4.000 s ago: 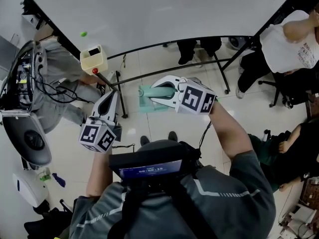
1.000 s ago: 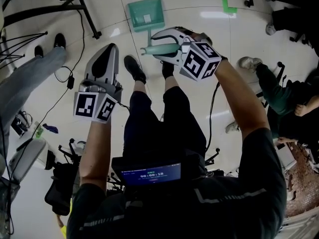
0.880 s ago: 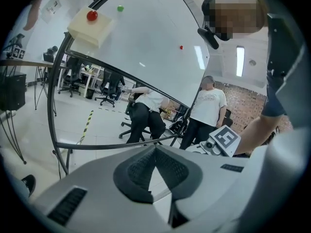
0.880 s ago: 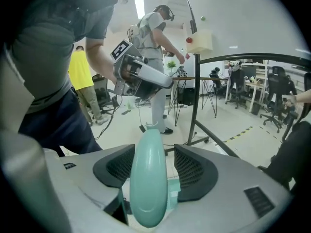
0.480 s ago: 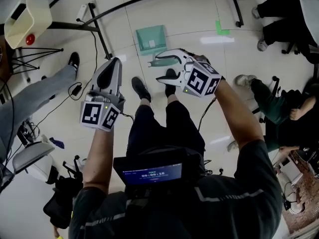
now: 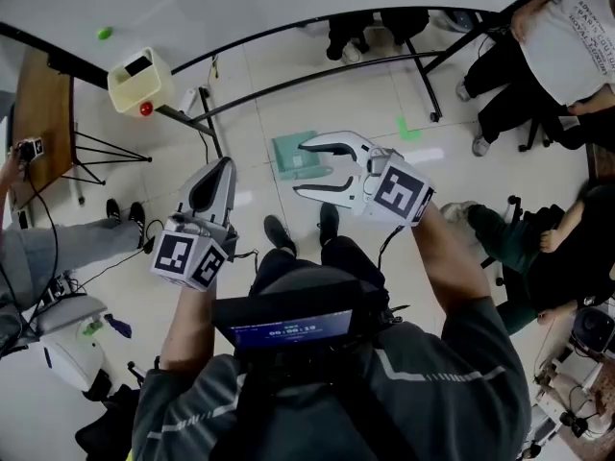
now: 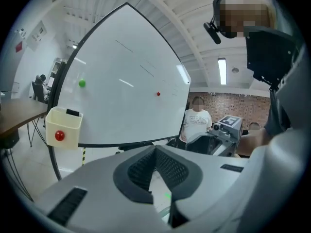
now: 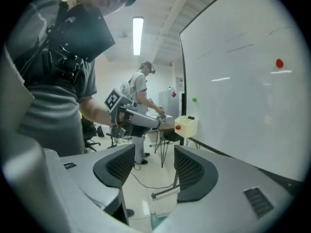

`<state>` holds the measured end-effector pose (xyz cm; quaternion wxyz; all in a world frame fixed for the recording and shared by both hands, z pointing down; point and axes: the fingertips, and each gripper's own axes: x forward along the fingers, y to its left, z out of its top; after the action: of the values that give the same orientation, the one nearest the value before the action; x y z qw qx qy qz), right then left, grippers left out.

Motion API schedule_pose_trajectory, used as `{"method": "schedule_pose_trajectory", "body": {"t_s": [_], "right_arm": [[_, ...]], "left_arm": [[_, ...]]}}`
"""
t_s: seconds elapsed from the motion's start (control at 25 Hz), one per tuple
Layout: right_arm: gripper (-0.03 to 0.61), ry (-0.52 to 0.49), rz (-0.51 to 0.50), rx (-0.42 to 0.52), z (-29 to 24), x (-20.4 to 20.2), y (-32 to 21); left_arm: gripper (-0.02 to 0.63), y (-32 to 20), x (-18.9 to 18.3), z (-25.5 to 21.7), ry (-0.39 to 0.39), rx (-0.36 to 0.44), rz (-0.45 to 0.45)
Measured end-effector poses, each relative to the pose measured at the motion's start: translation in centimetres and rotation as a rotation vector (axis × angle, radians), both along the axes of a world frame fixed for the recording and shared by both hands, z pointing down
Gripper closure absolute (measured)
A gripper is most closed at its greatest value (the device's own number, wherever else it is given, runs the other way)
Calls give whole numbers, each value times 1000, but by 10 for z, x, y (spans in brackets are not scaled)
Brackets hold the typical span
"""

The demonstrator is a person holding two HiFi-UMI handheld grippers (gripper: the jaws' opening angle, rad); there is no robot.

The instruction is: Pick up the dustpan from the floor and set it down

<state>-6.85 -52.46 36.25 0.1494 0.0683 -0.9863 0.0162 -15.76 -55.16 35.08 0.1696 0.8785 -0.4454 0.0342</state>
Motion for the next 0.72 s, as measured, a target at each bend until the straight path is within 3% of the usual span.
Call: {"method": "schedule_pose_trajectory", "body": {"t_s": [0.2,0.36,0.48,0.72], "right_arm": [[362,-71,28,51,-73,5,15],[403,-110,87,65,-100,14,19],[552,-136,142,65,-114,26,19],[563,-131,150,83,-130,35,27]], "left_arm": [[591,18,5,-80,38,112,31],[591,29,11,-106,52,154,35],[591,34,18,-113,48,161,37],[592,41,32,-126,38,182,28]]}}
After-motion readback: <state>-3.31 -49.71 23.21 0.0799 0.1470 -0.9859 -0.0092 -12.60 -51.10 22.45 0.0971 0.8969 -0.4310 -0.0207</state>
